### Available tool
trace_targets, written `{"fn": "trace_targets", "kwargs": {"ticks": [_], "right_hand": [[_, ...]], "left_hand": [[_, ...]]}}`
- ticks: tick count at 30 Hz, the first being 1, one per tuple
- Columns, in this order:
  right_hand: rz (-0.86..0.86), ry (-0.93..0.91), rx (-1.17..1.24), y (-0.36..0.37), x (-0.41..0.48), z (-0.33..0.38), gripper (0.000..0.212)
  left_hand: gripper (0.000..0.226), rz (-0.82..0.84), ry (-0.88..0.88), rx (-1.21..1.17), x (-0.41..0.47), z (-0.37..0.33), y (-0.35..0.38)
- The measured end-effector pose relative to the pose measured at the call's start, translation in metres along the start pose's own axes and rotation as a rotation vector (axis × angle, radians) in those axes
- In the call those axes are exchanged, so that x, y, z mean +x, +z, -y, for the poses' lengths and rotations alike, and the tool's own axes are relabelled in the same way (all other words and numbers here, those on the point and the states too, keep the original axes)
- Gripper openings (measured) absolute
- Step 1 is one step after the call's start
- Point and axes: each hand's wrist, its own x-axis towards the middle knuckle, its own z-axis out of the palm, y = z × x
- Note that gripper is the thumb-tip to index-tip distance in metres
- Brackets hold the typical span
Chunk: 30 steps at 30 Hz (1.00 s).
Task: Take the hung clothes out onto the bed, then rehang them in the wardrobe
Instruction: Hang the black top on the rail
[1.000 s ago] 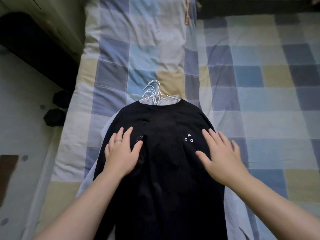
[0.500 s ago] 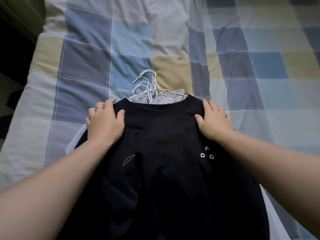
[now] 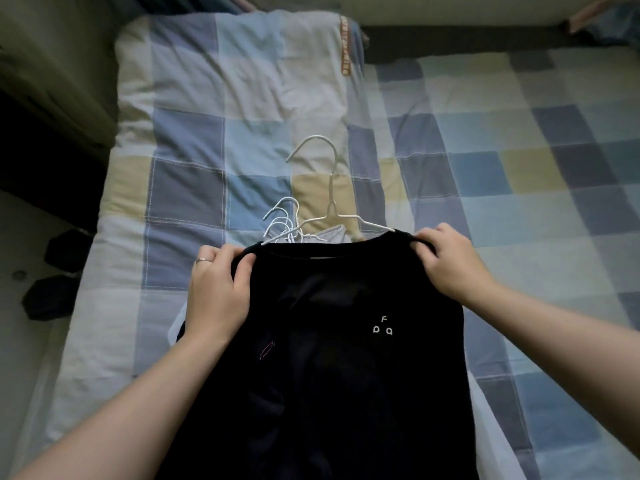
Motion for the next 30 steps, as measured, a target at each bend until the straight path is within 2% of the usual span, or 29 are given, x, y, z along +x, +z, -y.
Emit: {"fn": "trace_targets", "kwargs": {"ticks": [5,8,11,15,22,30], "right_hand": [[0.021,-0.010,0.062,-0.082,-0.091,0.008,0.012],[0.004,0.022,0.064,-0.122,-0.155,0.013,0.009],[-0.046,0.099,0.132,-0.159,-0.223,0.025,0.011],[-0.165,0.261,0.309,-0.195,-0.310,0.034,0.014],[-0.387,0.429,0.475,-0.245,-0.444,0.035,0.015],[-0.739,0.530,0.424,-0.292,-0.585,-0.017,0.015]], "left_hand": [[0.028,0.184,0.016,-0.039,-0.034,-0.053,-0.062],[0.022,0.260,0.118,-0.058,-0.057,-0.095,-0.100],[0.020,0.346,0.145,-0.062,-0.082,-0.138,-0.133],[0.022,0.418,0.203,-0.059,-0.117,-0.183,-0.162],[0.012,0.463,0.398,-0.164,-0.177,-0.262,-0.178],[0.011,0.592,0.633,-0.208,-0.269,-0.380,-0.138]]}}
